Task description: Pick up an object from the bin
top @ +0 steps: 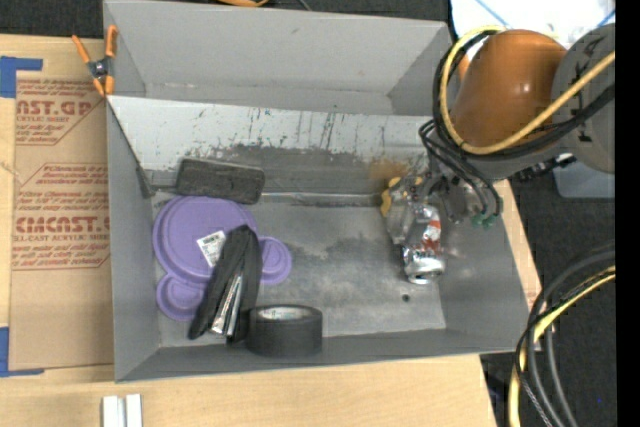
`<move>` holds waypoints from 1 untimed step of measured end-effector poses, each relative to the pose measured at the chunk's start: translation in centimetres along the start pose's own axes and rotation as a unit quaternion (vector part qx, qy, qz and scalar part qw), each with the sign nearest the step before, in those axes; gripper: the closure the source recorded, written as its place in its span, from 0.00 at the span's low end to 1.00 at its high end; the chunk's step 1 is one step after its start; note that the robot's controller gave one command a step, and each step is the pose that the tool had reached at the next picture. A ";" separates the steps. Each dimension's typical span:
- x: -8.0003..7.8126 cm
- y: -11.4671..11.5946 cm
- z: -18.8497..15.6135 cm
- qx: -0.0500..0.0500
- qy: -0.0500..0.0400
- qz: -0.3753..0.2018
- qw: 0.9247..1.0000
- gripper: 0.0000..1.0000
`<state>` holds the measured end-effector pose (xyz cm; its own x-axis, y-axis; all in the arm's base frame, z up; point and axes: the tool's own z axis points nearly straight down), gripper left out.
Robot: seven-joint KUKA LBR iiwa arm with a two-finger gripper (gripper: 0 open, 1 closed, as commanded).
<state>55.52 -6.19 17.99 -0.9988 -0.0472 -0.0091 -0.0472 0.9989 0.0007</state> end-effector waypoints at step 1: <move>5.4 2.4 7.7 0.002 -0.002 -0.131 0.991 1.00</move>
Offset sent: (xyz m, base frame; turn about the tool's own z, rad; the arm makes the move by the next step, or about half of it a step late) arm -0.0352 0.0003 -0.0373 -0.2734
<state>50.07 -4.09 10.20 -0.9524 -0.3045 -0.0124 -0.3045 0.9525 -0.0054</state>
